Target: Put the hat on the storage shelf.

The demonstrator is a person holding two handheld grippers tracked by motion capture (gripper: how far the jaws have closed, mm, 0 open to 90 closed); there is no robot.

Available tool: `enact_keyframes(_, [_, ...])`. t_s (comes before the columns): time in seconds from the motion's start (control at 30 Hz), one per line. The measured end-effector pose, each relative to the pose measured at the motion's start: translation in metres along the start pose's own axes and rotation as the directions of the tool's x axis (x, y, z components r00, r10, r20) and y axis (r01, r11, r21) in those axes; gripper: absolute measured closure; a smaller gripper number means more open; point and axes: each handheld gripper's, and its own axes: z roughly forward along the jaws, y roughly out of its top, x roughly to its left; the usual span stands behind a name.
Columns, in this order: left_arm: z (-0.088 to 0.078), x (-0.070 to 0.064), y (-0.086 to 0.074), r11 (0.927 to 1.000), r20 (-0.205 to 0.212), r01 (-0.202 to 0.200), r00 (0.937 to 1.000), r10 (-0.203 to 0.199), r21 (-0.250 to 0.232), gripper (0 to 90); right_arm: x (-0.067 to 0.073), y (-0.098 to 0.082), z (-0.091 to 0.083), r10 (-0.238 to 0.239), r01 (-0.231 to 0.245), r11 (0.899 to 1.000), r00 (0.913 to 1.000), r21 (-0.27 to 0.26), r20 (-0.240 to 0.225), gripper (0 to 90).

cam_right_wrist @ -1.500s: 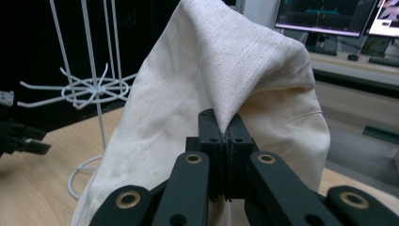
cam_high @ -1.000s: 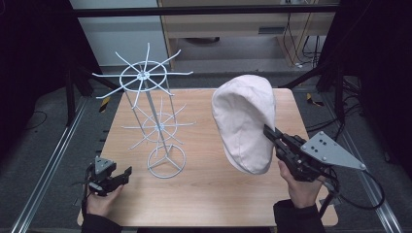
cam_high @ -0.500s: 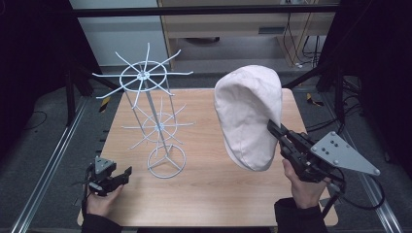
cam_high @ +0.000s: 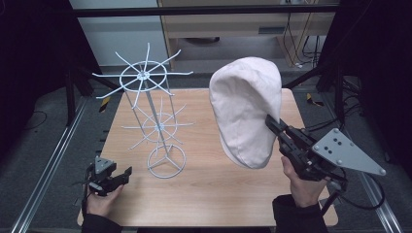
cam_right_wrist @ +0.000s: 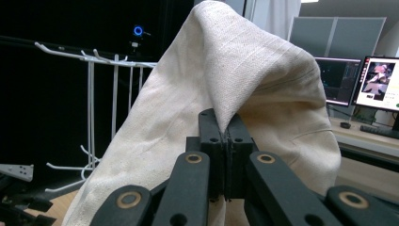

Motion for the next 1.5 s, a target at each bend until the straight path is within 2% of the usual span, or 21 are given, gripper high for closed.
enact_keyframes(0.23, [0.000, 0.000, 0.000, 1.0000, 0.000, 0.000, 1.0000, 0.000, 0.000, 36.9, 0.004, 0.008, 0.001, -0.006, 0.006, 0.999, 0.9999, -0.037, -0.008, 89.0])
enact_keyframes(0.73, [-0.001, 0.000, 0.000, 1.0000, 0.000, -0.001, 1.0000, 0.001, -0.003, 36.9, 0.025, 0.030, 0.012, -0.037, 0.030, 0.995, 0.9968, -0.095, -0.071, 89.0])
enact_keyframes(1.27, [-0.001, 0.000, 0.000, 1.0000, -0.001, -0.002, 1.0000, 0.002, -0.006, 36.9, 0.050, 0.048, 0.032, -0.078, 0.059, 0.990, 0.9869, -0.131, -0.141, 89.0])
enact_keyframes(1.5, [-0.001, 0.000, 0.000, 1.0000, 0.001, -0.002, 1.0000, 0.002, -0.004, 36.9, 0.061, 0.052, 0.045, -0.086, 0.063, 0.990, 0.9799, -0.126, -0.180, 89.0])
